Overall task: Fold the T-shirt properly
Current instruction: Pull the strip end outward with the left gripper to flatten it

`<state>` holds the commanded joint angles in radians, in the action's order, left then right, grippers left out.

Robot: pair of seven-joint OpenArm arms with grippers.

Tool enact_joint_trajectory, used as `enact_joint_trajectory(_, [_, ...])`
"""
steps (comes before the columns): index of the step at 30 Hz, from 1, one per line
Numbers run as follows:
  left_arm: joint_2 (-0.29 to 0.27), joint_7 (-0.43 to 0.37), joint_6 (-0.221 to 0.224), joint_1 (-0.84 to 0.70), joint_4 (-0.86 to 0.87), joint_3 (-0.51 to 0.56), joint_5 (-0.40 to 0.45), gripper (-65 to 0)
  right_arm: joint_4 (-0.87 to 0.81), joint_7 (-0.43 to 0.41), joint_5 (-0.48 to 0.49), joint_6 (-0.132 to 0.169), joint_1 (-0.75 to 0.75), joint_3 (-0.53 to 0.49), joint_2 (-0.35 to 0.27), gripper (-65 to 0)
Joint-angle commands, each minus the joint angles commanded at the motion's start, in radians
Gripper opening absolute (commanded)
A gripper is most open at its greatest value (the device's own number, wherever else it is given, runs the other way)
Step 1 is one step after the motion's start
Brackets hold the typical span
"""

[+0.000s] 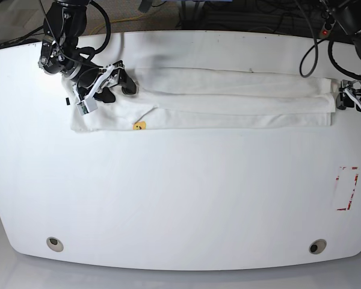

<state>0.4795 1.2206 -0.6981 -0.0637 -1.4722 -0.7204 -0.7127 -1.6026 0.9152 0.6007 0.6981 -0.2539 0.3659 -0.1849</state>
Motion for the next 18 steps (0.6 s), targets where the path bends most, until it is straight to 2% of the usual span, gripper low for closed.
enact_joint_trajectory(3, [0.017,0.000,0.000,0.006,0.098,-0.003,-0.061,-25.4,0.002,0.000,0.000,0.000,0.000,0.000,0.000,-20.0])
enact_joint_trajectory(7, [0.020,-0.003,0.000,0.009,0.201,0.002,-0.071,-25.3,0.000,0.000,0.000,0.000,0.000,0.000,0.000,-20.0])
enact_joint_trajectory(13, [0.005,-0.008,0.000,0.009,0.226,0.028,-0.071,-25.3,0.000,0.000,0.003,0.000,0.000,0.000,0.000,-20.0])
enact_joint_trajectory(18, [-0.037,-0.008,0.000,0.009,0.226,0.049,-0.071,-25.3,0.000,-0.002,0.003,0.000,0.000,0.000,0.000,-20.0])
